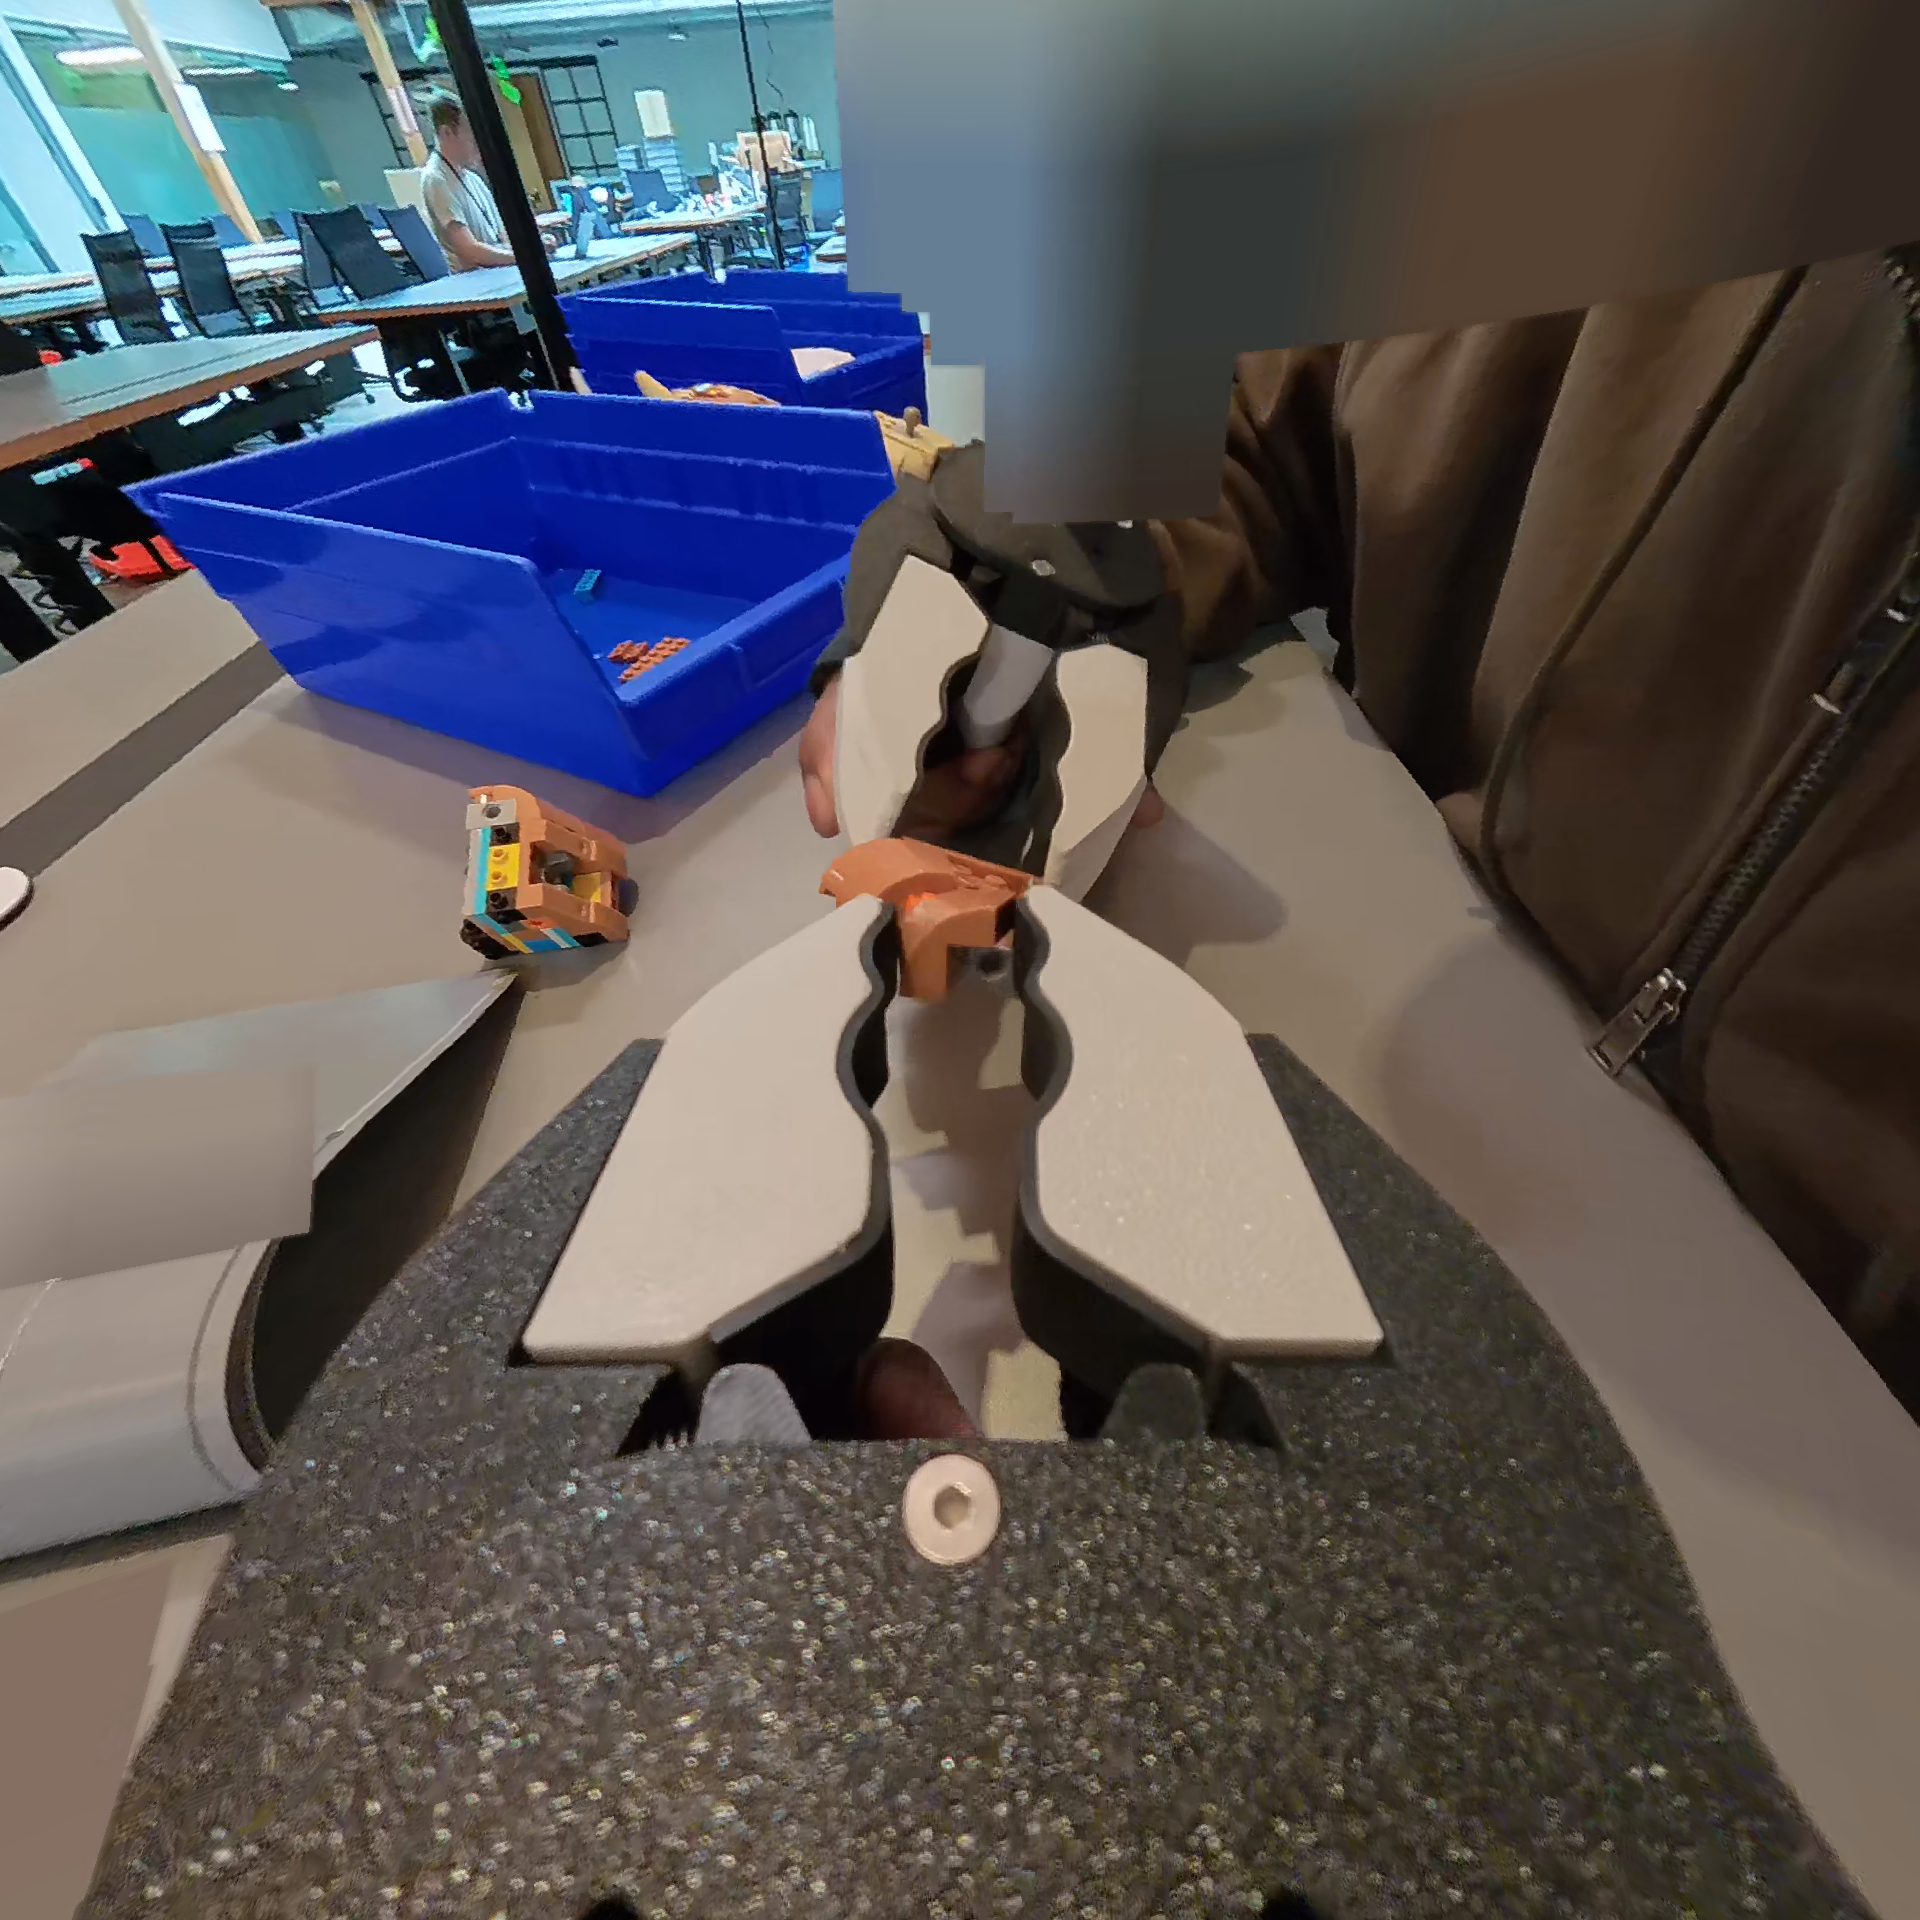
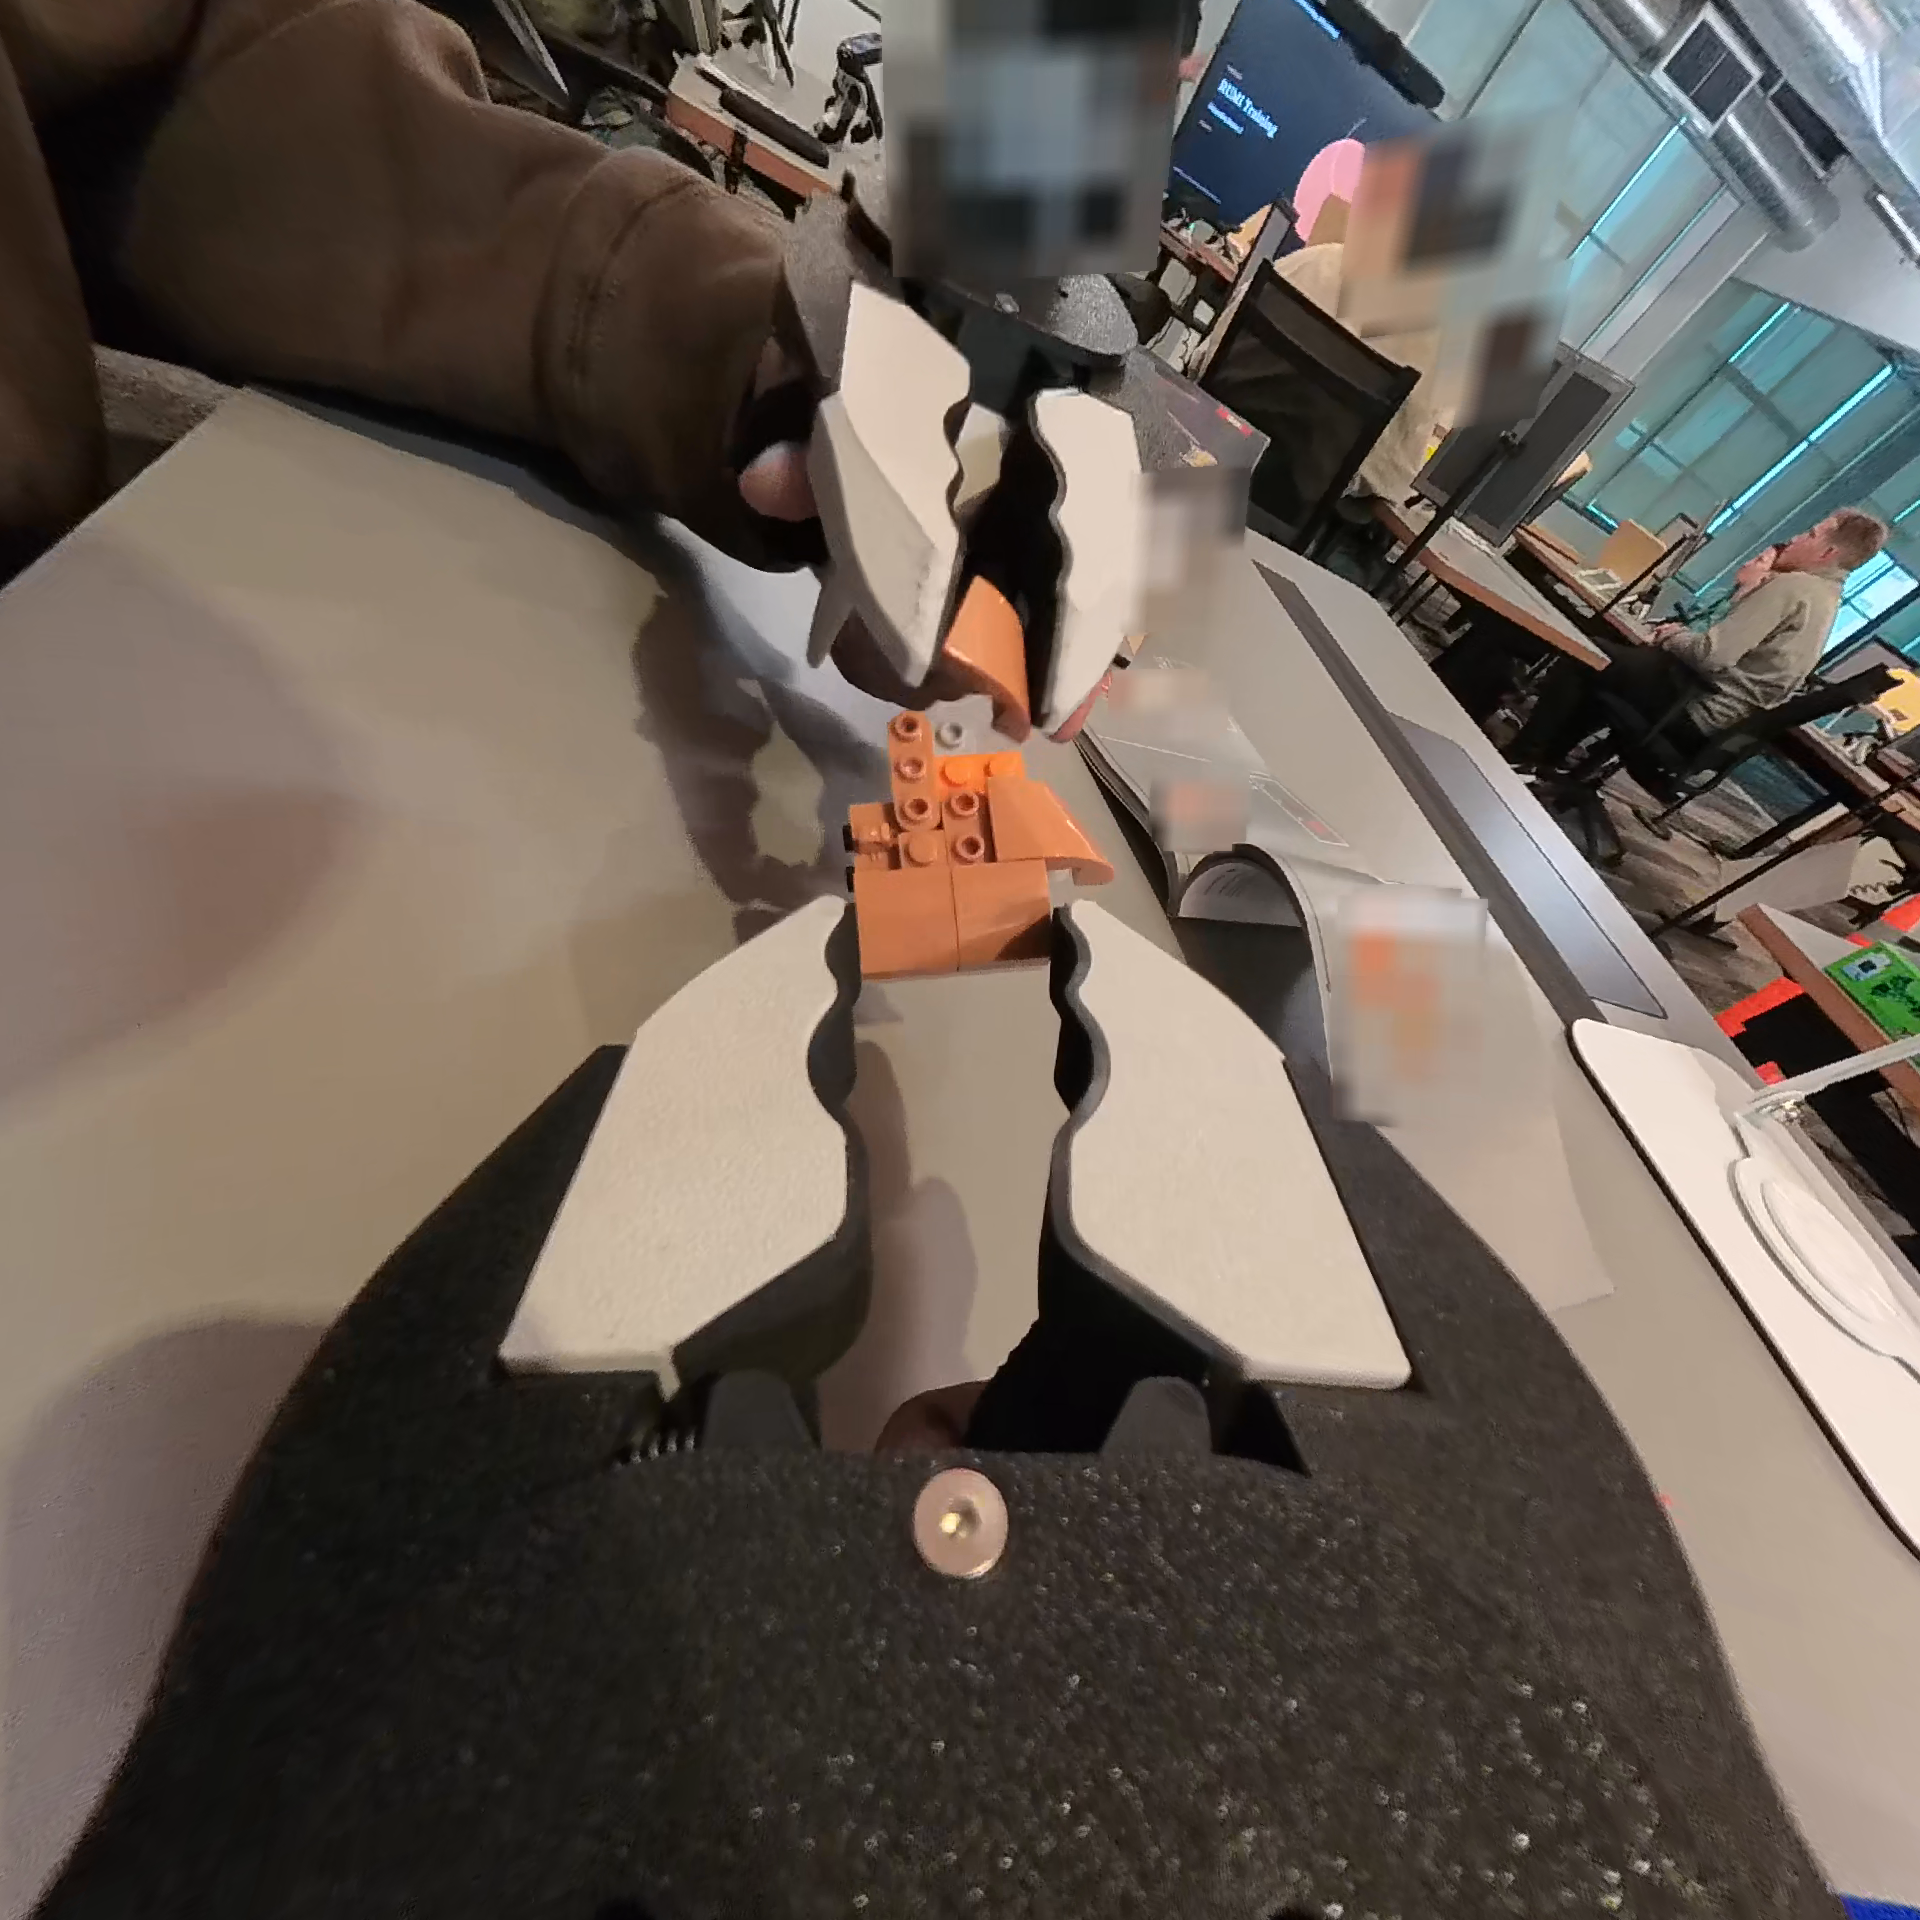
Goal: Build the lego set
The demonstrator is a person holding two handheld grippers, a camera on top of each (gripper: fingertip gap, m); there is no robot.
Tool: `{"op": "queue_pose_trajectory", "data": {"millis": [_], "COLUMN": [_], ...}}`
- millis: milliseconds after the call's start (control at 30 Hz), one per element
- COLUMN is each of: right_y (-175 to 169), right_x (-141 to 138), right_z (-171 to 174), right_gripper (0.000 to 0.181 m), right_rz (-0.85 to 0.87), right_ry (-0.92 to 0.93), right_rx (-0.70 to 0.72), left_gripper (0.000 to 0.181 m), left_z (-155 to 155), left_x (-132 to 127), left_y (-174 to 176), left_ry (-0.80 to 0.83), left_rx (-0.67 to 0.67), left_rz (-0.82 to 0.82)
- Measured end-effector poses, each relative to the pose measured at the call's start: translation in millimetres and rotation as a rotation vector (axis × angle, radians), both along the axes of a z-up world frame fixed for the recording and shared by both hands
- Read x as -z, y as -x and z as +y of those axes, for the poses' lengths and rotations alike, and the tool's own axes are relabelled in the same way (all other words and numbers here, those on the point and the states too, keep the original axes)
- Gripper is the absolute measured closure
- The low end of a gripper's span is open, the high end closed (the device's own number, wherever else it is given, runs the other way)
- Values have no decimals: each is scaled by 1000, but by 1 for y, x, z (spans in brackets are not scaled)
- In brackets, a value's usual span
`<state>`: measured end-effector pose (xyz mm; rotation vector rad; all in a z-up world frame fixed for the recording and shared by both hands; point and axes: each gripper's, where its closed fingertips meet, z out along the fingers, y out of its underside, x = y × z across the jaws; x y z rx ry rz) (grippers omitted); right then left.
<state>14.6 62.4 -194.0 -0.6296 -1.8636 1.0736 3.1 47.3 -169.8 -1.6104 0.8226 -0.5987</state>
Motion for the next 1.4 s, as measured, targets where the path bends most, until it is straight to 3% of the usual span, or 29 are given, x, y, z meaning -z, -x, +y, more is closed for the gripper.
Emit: {"op": "queue_pose_trajectory", "data": {"millis": [167,600,933,1100,1400], "right_y": [1,2,-4,-10,-12], "right_x": [2,1,39,56,60], "right_z": [-1,1,13,17,16], "right_gripper": [146,146,146,146,146], "right_rz": [-8,19,-278,-437,-491], "right_ry": [-12,-50,-92,-84,-53], "right_rx": [33,65,80,85,65], "left_gripper": [160,159,151,149,149], "left_z": [8,11,0,-22,-52], "left_x": [-7,0,8,22,85], "left_y": [3,-6,90,141,157], "left_ry": [13,2,134,275,601], "left_rx": [-68,-85,-402,-595,-552], "left_rz": [-51,53,135,308,465]}}
